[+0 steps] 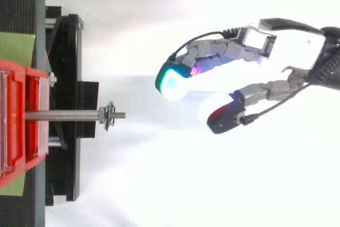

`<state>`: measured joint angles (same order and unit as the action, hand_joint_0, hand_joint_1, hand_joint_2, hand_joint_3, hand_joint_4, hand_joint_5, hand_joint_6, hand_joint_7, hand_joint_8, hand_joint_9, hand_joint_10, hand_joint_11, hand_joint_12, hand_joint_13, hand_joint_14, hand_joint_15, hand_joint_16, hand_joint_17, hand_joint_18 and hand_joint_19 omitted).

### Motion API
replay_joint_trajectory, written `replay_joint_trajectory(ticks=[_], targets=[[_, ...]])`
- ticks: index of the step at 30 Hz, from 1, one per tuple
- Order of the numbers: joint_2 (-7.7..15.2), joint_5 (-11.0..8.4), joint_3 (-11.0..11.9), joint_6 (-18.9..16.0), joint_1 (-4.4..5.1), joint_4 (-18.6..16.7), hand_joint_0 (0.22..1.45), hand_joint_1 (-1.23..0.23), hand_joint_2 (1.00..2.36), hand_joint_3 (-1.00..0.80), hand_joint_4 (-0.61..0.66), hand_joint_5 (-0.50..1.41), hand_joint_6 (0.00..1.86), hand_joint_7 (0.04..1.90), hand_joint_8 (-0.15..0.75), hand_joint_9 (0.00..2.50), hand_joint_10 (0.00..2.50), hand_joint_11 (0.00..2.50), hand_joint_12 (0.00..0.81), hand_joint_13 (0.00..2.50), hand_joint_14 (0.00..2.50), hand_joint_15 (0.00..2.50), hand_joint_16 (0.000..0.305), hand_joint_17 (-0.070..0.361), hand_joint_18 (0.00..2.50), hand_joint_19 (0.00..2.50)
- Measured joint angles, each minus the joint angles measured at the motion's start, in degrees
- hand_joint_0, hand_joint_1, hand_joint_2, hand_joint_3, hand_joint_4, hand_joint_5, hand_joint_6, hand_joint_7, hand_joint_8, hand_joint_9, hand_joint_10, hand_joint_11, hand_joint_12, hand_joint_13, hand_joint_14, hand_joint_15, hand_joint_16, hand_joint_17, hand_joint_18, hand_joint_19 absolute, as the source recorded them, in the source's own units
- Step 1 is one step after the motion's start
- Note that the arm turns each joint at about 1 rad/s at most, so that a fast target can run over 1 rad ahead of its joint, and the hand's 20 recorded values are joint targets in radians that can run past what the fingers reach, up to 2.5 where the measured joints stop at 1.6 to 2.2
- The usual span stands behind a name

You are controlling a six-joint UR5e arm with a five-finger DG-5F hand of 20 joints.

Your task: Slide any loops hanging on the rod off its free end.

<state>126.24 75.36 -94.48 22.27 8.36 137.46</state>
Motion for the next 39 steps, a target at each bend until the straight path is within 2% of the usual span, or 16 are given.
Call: replay_joint_trajectory(ticks=[4, 8, 13, 16, 20, 25, 29, 32, 34, 39], targets=[[2.46, 0.1, 1.83, -0.37, 0.04, -1.5, 0.53, -0.54, 1.01, -0.43, 0.24, -0.19, 0.5, 0.96, 0.253, 0.71, 0.0, 0.12, 0.239, 0.53, 0.0, 0.0, 0.036, 0.081, 0.38, 0.0], [5.52, 0.5, 4.77, -0.74, -0.17, -2.45, 0.53, -0.54, 1.01, -0.43, 0.24, -0.19, 0.5, 0.97, 0.253, 0.71, 0.0, 0.12, 0.239, 0.54, 0.0, 0.0, 0.036, 0.081, 0.38, 0.0], [9.24, 2.81, 9.92, -1.37, -0.66, -2.54, 0.53, -0.54, 1.01, -0.42, 0.24, -0.19, 0.5, 0.97, 0.256, 0.72, 0.0, 0.12, 0.24, 0.54, 0.0, 0.0, 0.036, 0.082, 0.39, 0.0], [10.3, 3.55, 11.88, -1.01, -0.83, -2.6, 0.53, -0.54, 1.01, -0.43, 0.24, -0.19, 0.5, 0.97, 0.255, 0.72, 0.0, 0.13, 0.243, 0.55, 0.0, 0.0, 0.036, 0.082, 0.39, 0.0], [11.39, 3.79, 13.21, 2.06, -0.92, -4.04, 0.53, -0.54, 1.01, -0.42, 0.24, -0.19, 0.5, 0.97, 0.255, 0.72, 0.0, 0.13, 0.243, 0.55, 0.0, 0.0, 0.036, 0.082, 0.4, 0.0], [12.84, 4.3, 14.05, 8.45, -1.08, -8.63, 0.53, -0.54, 1.01, -0.42, 0.24, -0.19, 0.5, 0.97, 0.258, 0.72, 0.0, 0.13, 0.243, 0.55, 0.0, 0.0, 0.037, 0.082, 0.42, 0.0], [14.29, 4.7, 15.29, 9.4, -1.24, -10.24, 0.53, -0.54, 1.01, -0.42, 0.24, -0.19, 0.5, 0.98, 0.256, 0.72, 0.0, 0.13, 0.243, 0.56, 0.0, 0.0, 0.037, 0.083, 0.44, 0.02], [16.05, 5.18, 17.19, 9.28, -1.52, -10.58, 0.53, -0.54, 1.01, -0.42, 0.25, -0.19, 0.5, 0.97, 0.257, 0.72, 0.0, 0.12, 0.244, 0.58, 0.0, 0.0, 0.037, 0.083, 0.46, 0.03], [17.61, 6.51, 19.23, 8.7, -2.06, -10.65, 0.53, -0.54, 1.01, -0.42, 0.25, -0.19, 0.5, 0.98, 0.257, 0.72, 0.0, 0.12, 0.243, 0.59, 0.0, 0.0, 0.037, 0.083, 0.46, 0.03], [18.68, 9.27, 20.82, 7.98, -2.79, -10.65, 0.53, -0.54, 1.01, -0.43, 0.25, -0.19, 0.5, 0.97, 0.259, 0.73, 0.0, 0.13, 0.241, 0.6, 0.0, 0.0, 0.037, 0.084, 0.48, 0.05]])
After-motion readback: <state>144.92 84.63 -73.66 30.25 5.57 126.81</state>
